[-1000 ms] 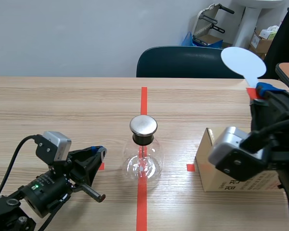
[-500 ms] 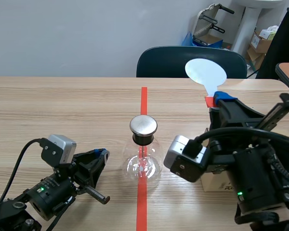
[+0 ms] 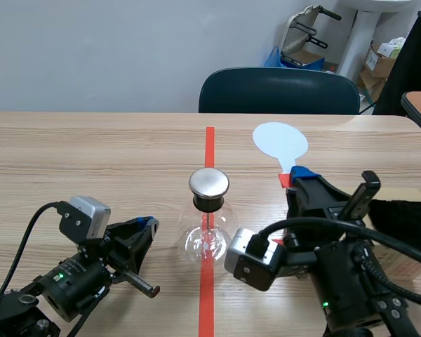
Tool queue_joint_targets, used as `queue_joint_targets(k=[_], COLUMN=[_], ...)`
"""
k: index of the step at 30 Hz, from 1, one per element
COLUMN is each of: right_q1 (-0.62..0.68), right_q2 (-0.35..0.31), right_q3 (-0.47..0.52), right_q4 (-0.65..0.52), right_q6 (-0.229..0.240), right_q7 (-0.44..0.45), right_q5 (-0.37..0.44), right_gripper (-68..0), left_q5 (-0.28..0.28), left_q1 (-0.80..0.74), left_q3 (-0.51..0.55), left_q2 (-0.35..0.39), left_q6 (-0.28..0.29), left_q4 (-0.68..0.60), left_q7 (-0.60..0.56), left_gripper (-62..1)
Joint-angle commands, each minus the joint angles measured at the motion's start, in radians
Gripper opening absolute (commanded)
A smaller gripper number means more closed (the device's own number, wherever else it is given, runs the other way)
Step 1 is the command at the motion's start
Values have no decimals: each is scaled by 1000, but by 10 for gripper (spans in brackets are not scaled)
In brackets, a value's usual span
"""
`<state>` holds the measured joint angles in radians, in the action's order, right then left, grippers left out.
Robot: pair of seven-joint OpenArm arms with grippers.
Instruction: Do the electroscope experiment
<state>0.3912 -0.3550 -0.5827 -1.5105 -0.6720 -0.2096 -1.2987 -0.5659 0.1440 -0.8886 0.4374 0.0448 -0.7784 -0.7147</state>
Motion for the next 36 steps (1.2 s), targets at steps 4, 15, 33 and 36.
queue_joint_targets(k=[4,15,33,36], right_q1=[-11,-8,-8,-8], right_q2=[0,0,-2,-2], right_q3=[-15,-15,-13,-13], right_q4=[6,29,29,29], right_q6=[-8,-12,-16,-16], right_q7=[14,28,13,13], right_q5=[-11,-11,-11,-11], right_gripper=[-658,-658,-658,-658], left_q5=[1,1,1,1], left_q1=[0,0,0,0], left_q3=[3,3,3,3], left_q2=[-5,-5,-4,-4], left_q6=[-3,-10,-29,-29], left_q4=[-13,-13,-13,-13], left_q7=[-18,-18,-18,-18], left_gripper=[-578,-578,-578,-578])
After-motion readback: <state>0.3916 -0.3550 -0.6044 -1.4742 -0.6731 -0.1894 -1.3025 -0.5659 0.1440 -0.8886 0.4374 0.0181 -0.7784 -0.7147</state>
